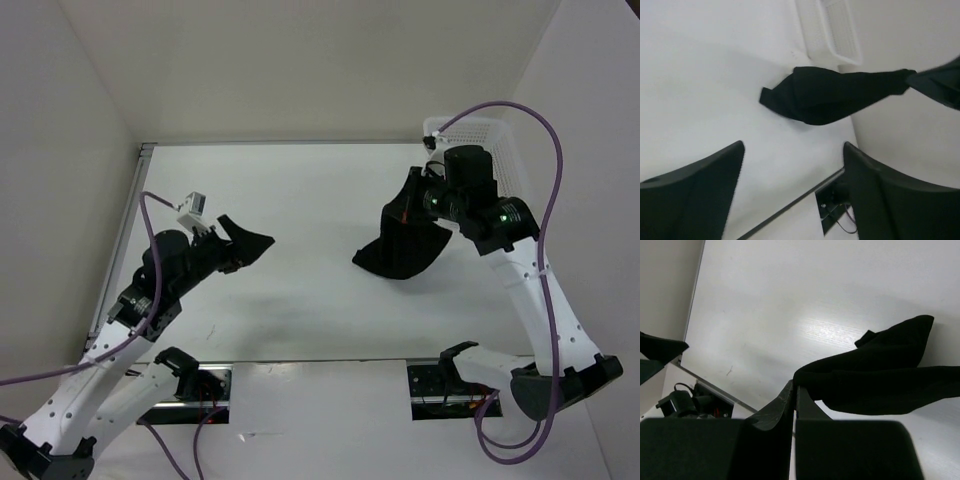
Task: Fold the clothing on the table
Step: Flatten the skirt out
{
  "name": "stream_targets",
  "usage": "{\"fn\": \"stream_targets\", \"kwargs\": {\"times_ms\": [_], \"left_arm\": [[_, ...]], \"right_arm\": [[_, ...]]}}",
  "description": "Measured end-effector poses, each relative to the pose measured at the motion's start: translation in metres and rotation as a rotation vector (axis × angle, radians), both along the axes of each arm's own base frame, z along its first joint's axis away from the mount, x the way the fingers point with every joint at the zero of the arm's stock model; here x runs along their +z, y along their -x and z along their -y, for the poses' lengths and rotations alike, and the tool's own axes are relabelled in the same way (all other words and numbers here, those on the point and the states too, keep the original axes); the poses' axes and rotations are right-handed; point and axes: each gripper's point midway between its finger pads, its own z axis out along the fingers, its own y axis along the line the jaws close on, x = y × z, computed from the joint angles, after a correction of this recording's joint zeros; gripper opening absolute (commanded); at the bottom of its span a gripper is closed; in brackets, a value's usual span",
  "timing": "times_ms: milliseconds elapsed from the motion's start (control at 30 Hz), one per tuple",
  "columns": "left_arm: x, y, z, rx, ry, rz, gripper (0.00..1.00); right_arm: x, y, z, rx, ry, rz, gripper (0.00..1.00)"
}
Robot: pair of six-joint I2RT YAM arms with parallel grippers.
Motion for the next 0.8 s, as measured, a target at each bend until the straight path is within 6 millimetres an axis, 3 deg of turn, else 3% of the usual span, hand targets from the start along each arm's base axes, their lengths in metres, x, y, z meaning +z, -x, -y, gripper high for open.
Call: {"fn": "stream_targets", "kwargs": {"times_ms": [100,167,200,267,400,500,600,733,800], "left_arm": [[-0.025,0.012,0.010,-0.063,0.066,-0.022,0.94],[-0.056,0.020,0.013,-0.080,0.103,-0.073,0.94],[-0.076,0.026,0.011,-0.073,0.118,-0.116,0.91],[-0.094,0.033,0.006,-0.050,0.144,-0.148,0.87],[-0.083,0.043,-0.001,-0.014,0.307,-0.091,0.74],[-0.085,0.047,-0.004,0.002,0.392,-0.088,0.73],[-0.091,0.044,-0.008,0.041,0.365,-0.124,0.73],[-0.080,0.020,0.003,0.047,0.244,-0.197,0.75],[-0.061,-0.004,0.018,0.022,0.174,-0.200,0.80]], "right_arm": [[-0.009,0.002,0.001,-0.001,0.010,-0.027,0.00],[-0.011,0.003,0.000,0.004,0.009,-0.038,0.00],[-0.011,0.003,-0.002,0.014,0.003,-0.041,0.00],[-0.012,0.004,-0.005,0.033,-0.007,-0.051,0.00],[-0.019,-0.003,-0.013,0.056,-0.012,-0.087,0.00],[-0.029,-0.010,-0.009,0.026,0.016,-0.110,0.00],[-0.040,-0.016,0.001,-0.041,0.052,-0.132,0.00],[-0.071,-0.014,0.019,-0.124,0.078,-0.205,0.00],[-0.083,-0.014,0.024,-0.155,0.085,-0.243,0.00]]}}
